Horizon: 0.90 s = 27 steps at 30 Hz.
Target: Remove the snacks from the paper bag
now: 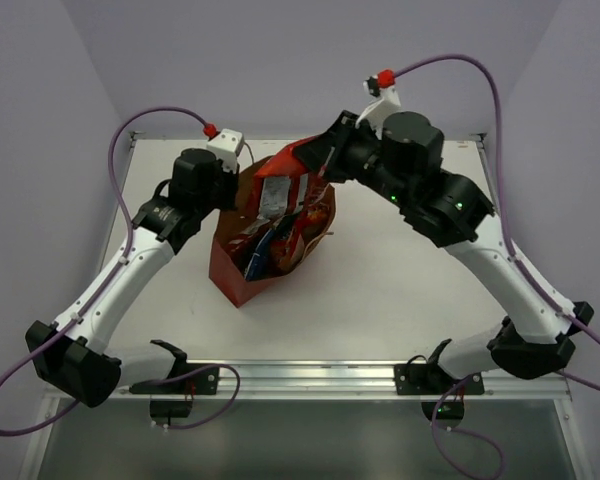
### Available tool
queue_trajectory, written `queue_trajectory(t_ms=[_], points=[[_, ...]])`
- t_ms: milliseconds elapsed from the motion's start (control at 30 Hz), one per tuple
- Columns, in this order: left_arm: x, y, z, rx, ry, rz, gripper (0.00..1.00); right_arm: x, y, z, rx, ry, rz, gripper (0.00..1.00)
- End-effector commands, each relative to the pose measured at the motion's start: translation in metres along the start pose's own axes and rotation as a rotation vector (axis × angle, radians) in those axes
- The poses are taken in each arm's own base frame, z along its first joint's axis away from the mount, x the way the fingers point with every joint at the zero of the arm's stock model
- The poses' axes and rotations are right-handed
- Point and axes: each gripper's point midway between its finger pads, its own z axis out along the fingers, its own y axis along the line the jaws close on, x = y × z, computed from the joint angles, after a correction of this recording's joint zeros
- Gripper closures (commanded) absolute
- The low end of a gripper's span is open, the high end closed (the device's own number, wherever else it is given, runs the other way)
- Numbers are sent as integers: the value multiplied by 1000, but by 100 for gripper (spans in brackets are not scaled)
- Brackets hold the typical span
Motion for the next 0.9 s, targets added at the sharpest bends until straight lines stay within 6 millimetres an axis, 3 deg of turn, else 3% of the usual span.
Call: queue_trajectory(t_ms=[0,100,200,333,433,533,633,667,733,767,800,867], points=[[-35,7,-9,-35,-90,-23,100,-61,43,-62,-141,-175,-95,100],[-34,9,-8,-41,-87,-21,100,-97,41,-102,-118,-303,-128,100],[-36,11,-8,-49,-91,-18,100,-123,23,-129,-34,-408,-164,100],[-37,13,-9,-55,-91,-16,100,-138,-27,-140,147,-481,-191,100],[-38,13,-8,-54,-92,-18,100,-140,-70,-132,272,-484,-197,100],[-38,12,-8,-45,-90,-18,100,-140,-114,-110,370,-444,-185,100],[-38,11,-6,-41,-87,-19,100,-143,-144,-85,399,-386,-171,100],[-38,11,-6,-41,-85,-20,100,-139,-165,-59,428,-331,-164,100],[-38,10,-5,-39,-85,-19,100,-148,-174,-38,415,-304,-162,100],[-37,10,-5,-39,-84,-19,100,-143,-196,-8,437,-253,-158,100],[-37,11,-5,-43,-81,-17,100,-157,-191,0,413,-273,-170,100],[-38,12,-5,-52,-83,-15,100,-166,-197,27,385,-259,-190,100]])
